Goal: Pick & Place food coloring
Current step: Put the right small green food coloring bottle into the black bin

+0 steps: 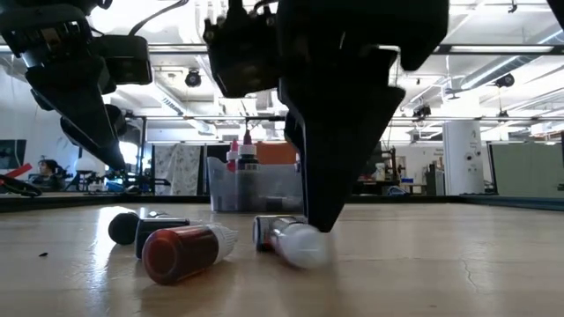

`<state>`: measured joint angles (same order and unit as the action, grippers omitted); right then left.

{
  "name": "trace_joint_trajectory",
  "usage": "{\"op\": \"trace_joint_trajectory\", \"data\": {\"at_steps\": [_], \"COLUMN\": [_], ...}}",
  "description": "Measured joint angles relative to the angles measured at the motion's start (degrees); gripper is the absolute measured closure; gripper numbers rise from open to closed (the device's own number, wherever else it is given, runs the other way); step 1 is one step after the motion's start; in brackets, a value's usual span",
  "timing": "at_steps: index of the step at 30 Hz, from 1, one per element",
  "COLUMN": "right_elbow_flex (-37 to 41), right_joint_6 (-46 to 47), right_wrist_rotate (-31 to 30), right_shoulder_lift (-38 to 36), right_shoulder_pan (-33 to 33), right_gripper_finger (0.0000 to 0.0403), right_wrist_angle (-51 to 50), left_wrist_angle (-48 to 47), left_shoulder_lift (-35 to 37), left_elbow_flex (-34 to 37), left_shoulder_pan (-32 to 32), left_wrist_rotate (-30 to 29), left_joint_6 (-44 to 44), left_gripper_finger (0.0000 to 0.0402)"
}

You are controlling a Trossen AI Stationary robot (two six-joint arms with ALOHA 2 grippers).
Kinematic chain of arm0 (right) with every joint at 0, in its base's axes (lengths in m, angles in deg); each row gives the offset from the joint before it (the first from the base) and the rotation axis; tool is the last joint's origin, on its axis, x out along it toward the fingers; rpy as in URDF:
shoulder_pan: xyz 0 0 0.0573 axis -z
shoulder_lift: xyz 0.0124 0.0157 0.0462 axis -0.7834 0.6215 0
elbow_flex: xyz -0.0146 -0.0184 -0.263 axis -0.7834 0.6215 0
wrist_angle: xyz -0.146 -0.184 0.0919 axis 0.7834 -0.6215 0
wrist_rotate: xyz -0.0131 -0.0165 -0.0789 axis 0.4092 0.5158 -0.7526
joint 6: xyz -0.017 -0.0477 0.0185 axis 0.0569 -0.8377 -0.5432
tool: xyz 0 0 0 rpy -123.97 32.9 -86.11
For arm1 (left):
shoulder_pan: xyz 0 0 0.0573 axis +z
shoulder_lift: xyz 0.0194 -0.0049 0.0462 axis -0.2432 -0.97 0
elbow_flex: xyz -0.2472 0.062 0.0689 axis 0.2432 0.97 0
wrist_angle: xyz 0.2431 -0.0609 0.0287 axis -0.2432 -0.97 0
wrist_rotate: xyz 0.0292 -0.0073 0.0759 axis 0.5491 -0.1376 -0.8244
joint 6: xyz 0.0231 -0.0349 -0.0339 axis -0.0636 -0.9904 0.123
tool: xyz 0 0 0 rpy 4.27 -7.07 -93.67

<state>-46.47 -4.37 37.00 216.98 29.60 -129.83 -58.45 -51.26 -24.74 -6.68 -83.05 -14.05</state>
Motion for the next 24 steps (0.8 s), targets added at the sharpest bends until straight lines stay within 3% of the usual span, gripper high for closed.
{"op": "trace_joint_trajectory", "data": {"at_steps": [24], "right_elbow_flex": [0.0], "right_joint_6": [-4.5], "right_wrist_rotate": [-0.2], "right_shoulder_lift": [0.0], "right_shoulder_pan": [0.0], "right_gripper_finger": [0.0184], "right_wrist_angle": [0.8], "left_wrist_angle": [0.0], "left_shoulder_lift": [0.0], "left_elbow_flex": [0.0], "left_shoulder_pan": [0.0], "left_wrist_rotate": [0.0], "left_joint_6": [0.2], "left_gripper_finger": [0.0195]}}
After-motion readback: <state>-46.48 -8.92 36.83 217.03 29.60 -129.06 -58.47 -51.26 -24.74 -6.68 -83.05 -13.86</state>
